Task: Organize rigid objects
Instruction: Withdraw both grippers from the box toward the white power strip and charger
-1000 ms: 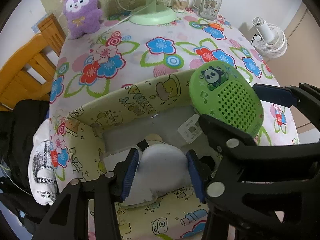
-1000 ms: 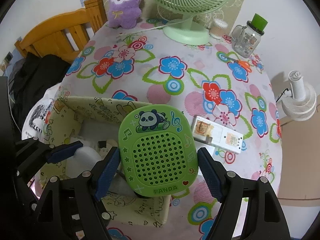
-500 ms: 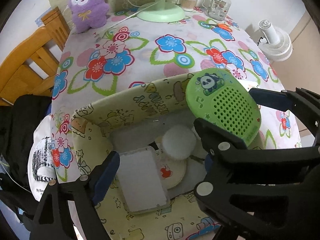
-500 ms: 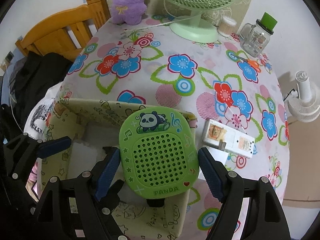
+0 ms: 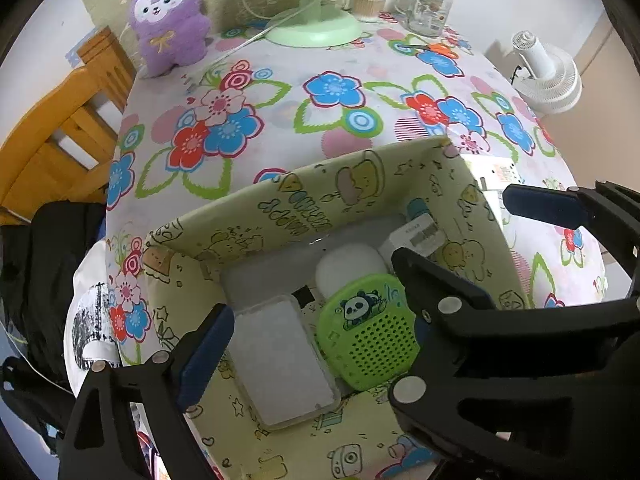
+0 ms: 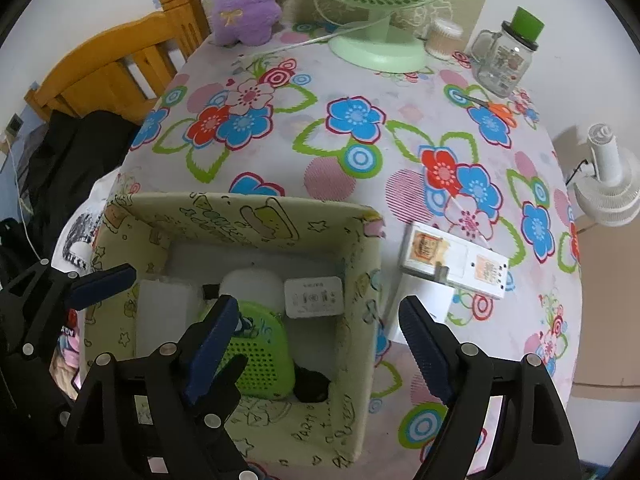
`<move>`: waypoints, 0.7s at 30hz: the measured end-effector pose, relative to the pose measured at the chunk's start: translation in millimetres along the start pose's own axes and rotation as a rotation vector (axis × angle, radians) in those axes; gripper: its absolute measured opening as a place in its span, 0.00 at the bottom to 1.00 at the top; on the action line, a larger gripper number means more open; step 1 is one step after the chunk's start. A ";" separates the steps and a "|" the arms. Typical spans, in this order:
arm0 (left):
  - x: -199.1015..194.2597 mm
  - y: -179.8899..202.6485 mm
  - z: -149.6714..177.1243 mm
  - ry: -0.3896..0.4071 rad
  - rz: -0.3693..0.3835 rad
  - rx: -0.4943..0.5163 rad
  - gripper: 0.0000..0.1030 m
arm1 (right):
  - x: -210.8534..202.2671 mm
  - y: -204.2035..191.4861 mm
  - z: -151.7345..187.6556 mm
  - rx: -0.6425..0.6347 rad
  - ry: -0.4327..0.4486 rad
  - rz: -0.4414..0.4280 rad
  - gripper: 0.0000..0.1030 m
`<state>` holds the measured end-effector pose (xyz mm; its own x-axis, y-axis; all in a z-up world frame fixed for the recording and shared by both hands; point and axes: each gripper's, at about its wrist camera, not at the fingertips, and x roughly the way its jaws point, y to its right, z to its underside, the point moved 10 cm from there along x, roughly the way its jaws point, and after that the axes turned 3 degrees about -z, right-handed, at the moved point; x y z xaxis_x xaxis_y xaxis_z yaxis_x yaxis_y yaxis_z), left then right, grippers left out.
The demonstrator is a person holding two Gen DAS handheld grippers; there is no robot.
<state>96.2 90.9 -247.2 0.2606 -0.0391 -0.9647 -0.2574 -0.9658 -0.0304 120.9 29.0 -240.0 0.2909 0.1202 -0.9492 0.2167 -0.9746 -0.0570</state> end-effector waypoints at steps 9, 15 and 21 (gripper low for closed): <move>-11.4 15.2 -1.6 0.032 -0.021 0.027 0.91 | -13.8 14.2 8.8 0.028 0.028 0.002 0.83; -23.5 23.7 -3.9 0.054 -0.030 0.004 0.91 | -31.1 19.7 7.7 0.003 0.076 0.013 0.83; -38.4 34.4 -9.3 0.084 -0.060 -0.011 0.91 | -48.9 31.7 7.4 -0.005 0.112 0.019 0.83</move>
<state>86.0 56.8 -208.7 0.3527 -0.0019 -0.9357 -0.2287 -0.9699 -0.0842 106.7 -9.2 -197.6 0.3975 0.1227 -0.9094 0.2144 -0.9760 -0.0380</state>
